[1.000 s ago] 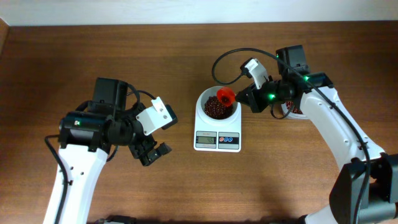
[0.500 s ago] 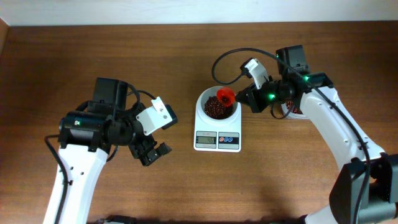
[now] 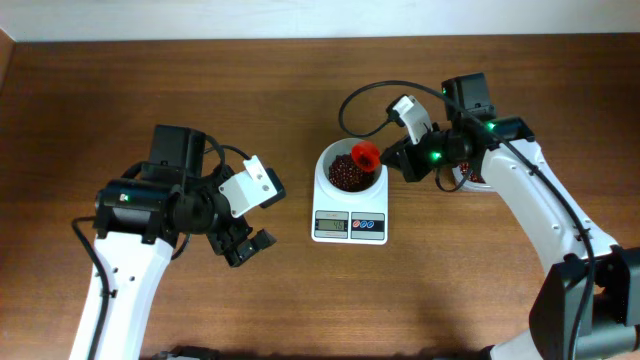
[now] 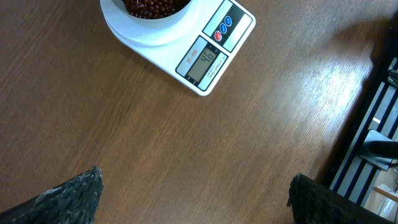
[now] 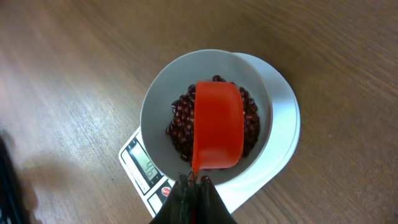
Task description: Scoop and weigh 50g on scale
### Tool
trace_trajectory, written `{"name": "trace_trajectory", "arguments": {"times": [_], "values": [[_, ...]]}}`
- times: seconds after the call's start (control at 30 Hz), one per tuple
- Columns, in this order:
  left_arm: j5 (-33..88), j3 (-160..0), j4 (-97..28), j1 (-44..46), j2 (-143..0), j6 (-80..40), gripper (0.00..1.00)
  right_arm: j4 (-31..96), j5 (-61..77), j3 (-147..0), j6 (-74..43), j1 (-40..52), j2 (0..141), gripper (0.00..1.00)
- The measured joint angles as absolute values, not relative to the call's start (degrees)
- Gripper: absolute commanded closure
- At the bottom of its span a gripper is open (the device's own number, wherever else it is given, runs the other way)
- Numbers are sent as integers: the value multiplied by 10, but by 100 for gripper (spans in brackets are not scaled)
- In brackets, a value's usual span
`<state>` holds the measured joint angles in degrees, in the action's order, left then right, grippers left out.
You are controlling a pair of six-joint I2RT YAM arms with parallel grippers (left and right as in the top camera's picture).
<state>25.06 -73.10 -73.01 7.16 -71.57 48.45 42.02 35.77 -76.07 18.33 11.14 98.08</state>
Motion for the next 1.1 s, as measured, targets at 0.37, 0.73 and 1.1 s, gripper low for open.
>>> {"name": "trace_trajectory", "arguments": {"times": [0.37, 0.73, 1.1], "values": [[251, -731, -730, 72, -716, 484, 1, 481, 386, -794, 175, 112, 977, 96], [251, -731, -730, 72, -716, 484, 1, 467, 285, -794, 176, 163, 976, 96], [251, -731, -730, 72, -716, 484, 1, 462, 191, -828, 187, 196, 976, 96]]}}
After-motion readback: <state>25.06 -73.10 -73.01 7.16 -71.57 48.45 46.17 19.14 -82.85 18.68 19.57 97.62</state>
